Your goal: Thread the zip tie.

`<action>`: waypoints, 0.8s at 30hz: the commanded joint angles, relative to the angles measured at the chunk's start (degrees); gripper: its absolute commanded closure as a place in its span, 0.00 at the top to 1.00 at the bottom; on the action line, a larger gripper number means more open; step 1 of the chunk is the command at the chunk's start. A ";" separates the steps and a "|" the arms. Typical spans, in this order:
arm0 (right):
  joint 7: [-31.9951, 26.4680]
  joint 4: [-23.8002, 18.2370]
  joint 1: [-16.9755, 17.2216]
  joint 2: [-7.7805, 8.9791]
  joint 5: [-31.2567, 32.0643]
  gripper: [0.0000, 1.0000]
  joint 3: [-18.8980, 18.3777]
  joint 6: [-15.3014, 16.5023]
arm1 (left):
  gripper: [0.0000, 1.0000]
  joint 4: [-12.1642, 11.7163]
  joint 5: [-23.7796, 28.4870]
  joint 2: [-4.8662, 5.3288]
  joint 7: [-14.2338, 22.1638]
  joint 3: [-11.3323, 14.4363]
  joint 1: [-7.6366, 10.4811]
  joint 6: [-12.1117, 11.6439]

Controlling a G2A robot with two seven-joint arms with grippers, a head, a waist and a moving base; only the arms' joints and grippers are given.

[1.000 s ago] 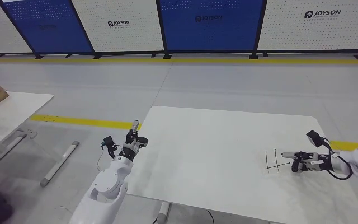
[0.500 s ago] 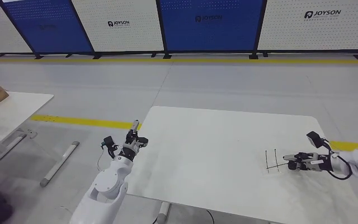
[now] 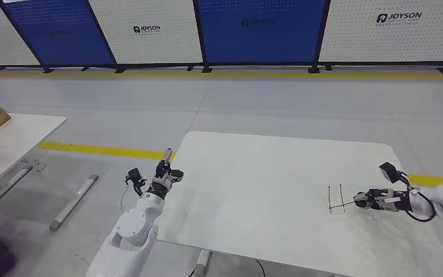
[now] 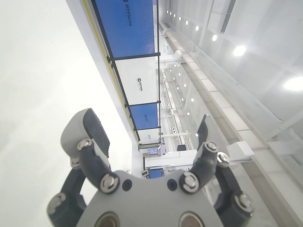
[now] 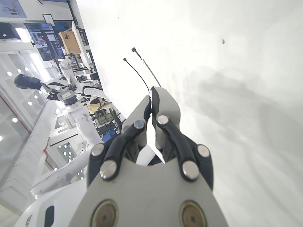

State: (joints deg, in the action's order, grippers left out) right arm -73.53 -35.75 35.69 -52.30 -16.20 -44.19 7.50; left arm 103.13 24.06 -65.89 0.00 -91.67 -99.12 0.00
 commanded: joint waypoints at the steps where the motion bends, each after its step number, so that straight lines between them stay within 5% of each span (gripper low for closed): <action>1: -0.11 0.16 -0.04 -0.11 0.10 0.00 -0.11 0.17 | 1.00 0.00 0.00 0.00 0.00 0.00 0.00 0.00; 15: -3.81 2.78 0.10 0.38 -2.38 0.00 -3.52 5.71 | 1.00 0.00 0.00 0.00 0.00 0.00 0.00 0.00; 20: -6.11 3.47 1.08 1.10 -6.62 0.00 -6.42 10.26 | 1.00 0.00 0.00 0.00 0.00 0.00 0.00 0.00; 24: -6.11 -1.63 4.60 2.17 -13.98 0.00 -8.86 11.98 | 1.00 0.00 0.00 0.00 0.00 0.00 0.00 0.00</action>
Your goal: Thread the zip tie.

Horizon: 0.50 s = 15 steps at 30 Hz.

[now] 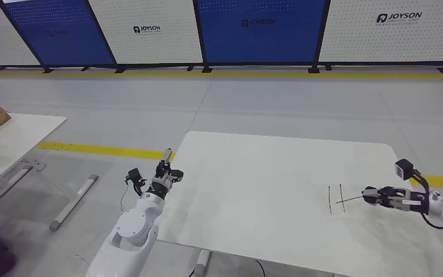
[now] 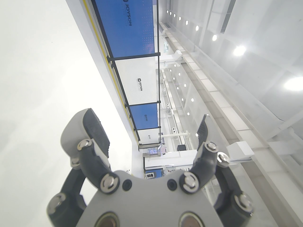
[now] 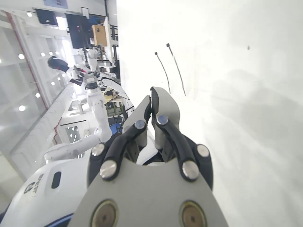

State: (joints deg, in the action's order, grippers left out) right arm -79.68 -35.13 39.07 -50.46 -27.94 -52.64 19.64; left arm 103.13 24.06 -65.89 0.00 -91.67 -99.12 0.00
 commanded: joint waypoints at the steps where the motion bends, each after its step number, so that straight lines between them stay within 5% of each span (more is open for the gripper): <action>1: 0.04 -4.56 2.48 0.70 -4.39 0.00 -0.60 -0.16 | 1.00 0.00 0.00 0.00 0.00 0.00 0.00 0.00; 4: 0.04 -10.04 5.81 2.39 -10.05 0.00 0.29 -0.16 | 1.00 0.00 0.00 0.00 0.00 0.00 0.00 0.00; 15: 0.04 -10.27 5.85 2.58 -9.84 0.00 0.51 -0.16 | 1.00 0.00 0.00 0.00 0.00 0.00 0.00 0.00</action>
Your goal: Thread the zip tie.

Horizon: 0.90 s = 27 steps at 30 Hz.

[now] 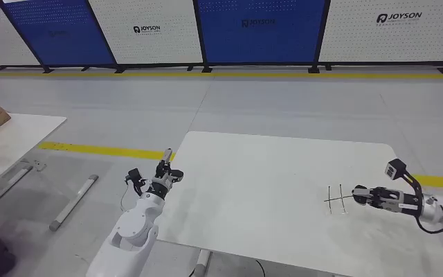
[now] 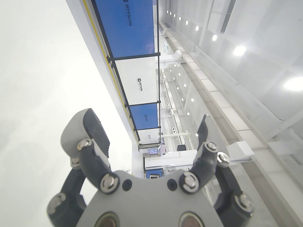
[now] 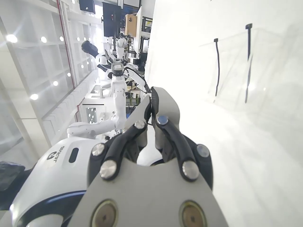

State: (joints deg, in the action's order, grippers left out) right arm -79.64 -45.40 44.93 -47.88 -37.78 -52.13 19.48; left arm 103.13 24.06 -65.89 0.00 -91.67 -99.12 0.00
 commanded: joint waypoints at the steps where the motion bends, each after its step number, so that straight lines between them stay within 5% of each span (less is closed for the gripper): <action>1: 0.38 -0.12 0.21 -0.03 -0.03 0.00 0.04 -0.18 | 1.00 0.00 0.00 0.00 0.00 0.00 0.00 0.00; 9: 3.29 -12.48 4.63 -1.19 -8.87 0.00 -1.22 -2.47 | 1.00 0.00 0.00 0.00 0.00 0.00 0.00 0.00; 15: 11.24 -22.75 5.54 -2.49 -6.46 0.00 0.50 -4.74 | 1.00 0.00 0.00 0.00 0.00 0.00 0.00 0.00; 27: 11.73 -23.11 5.47 -2.58 -5.73 0.00 0.83 -5.23 | 1.00 0.00 0.00 0.00 0.00 0.00 0.00 0.00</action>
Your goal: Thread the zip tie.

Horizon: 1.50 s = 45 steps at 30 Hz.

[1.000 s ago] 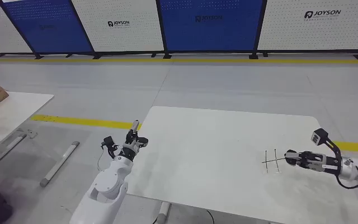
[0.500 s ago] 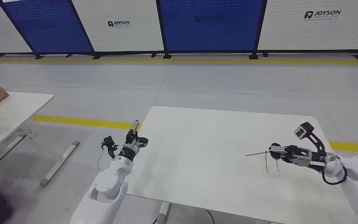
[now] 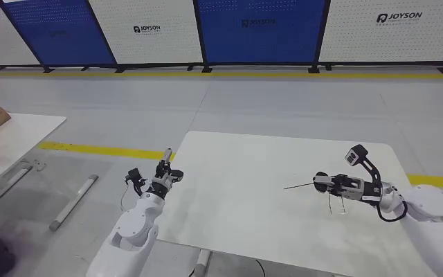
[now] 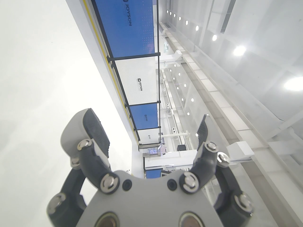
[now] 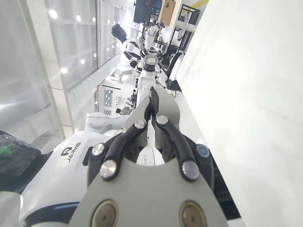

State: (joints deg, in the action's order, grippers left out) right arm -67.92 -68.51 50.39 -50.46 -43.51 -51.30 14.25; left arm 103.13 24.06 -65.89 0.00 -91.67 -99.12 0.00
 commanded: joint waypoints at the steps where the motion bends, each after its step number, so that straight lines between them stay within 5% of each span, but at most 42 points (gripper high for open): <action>1: 0.00 0.00 0.00 0.00 0.00 0.00 0.00 0.00 | 1.00 0.04 -0.14 0.00 0.07 0.07 0.07 -0.03; 9: 0.00 0.00 0.00 0.00 0.00 0.00 0.00 0.00 | 1.00 6.73 -13.49 -0.06 6.33 8.45 2.07 1.24; 14: 0.00 0.00 0.00 0.00 0.00 0.00 0.00 0.00 | 1.00 5.50 -14.55 -0.23 12.01 13.05 4.97 4.78; 20: 0.00 0.00 0.00 0.00 0.00 0.00 0.00 0.00 | 1.00 5.50 -14.55 -0.23 12.01 13.05 4.97 4.78; 25: 8.14 -2.59 2.94 -0.73 -2.03 0.00 -0.80 2.40 | 1.00 5.36 -12.58 -0.30 12.64 12.87 4.96 3.74; 29: 13.80 -5.68 5.03 -2.07 -2.31 0.00 -0.07 5.23 | 1.00 5.89 -9.86 -0.12 19.41 13.51 4.91 2.31; 34: 23.11 -8.31 6.54 -3.39 6.03 0.00 0.33 5.23 | 1.00 4.34 -4.84 -0.23 27.88 16.56 8.59 3.48; 45: 23.11 -8.31 6.54 -3.39 6.03 0.00 0.33 5.23 | 1.00 3.92 -3.72 -0.31 27.95 16.67 9.35 3.38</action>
State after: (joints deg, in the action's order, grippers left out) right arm -44.81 -76.82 56.94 -53.85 -37.48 -50.97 19.48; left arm 107.05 20.34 -66.20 27.95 -75.00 -89.77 3.37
